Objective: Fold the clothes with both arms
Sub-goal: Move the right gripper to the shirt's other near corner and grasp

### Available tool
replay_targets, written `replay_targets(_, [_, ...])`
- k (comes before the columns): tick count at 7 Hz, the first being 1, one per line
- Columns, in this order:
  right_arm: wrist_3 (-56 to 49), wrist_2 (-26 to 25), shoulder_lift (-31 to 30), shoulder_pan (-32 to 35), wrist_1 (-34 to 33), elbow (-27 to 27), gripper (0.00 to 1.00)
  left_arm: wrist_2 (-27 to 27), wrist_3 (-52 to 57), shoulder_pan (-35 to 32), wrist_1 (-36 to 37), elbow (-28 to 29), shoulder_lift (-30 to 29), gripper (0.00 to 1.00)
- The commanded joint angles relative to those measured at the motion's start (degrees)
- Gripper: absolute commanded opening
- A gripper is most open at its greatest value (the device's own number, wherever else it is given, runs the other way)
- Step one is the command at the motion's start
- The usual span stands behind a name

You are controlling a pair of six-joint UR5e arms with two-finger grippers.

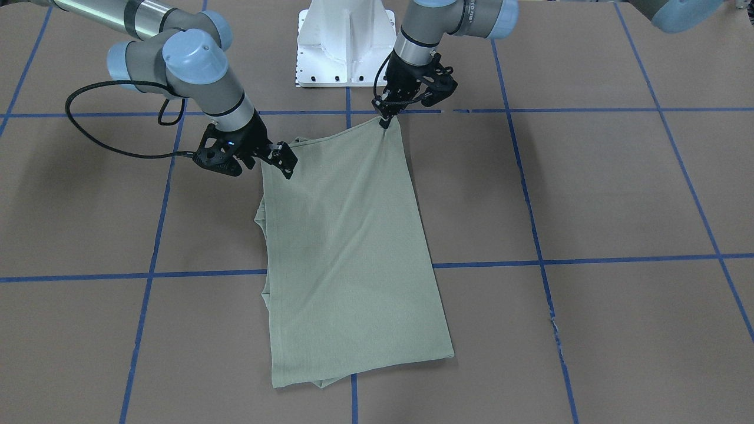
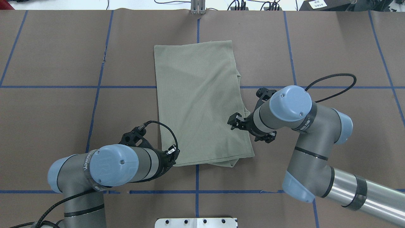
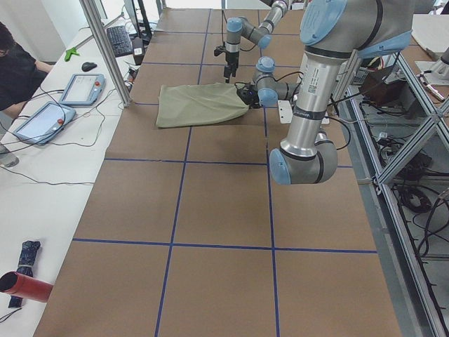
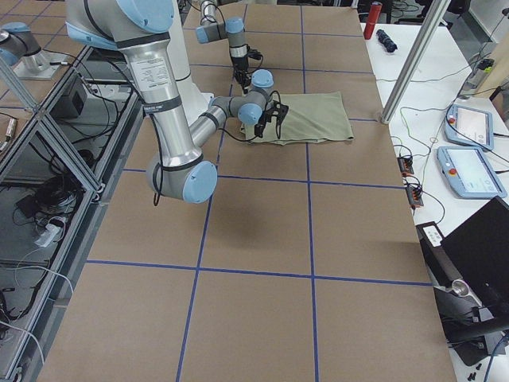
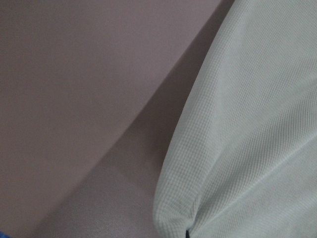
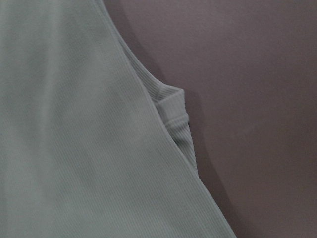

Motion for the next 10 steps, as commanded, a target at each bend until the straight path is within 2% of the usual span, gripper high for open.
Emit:
replay_targets(1, [3.3, -4.2, 1.7, -3.9, -11.6, 3.9, 1.00, 0.0, -0.2, 0.1, 0.0, 0.0, 0.0, 0.00])
replay_targets(5, [3.9, -4.1, 1.7, -7.3, -11.5, 2.6, 1.00, 0.0, -0.1, 0.2, 0.0, -0.1, 0.0, 0.00])
replay_targets(10, [3.7, -4.2, 2.4, -7.9, -11.3, 0.3, 1.00, 0.0, -0.2, 0.2, 0.0, -0.1, 0.0, 0.00])
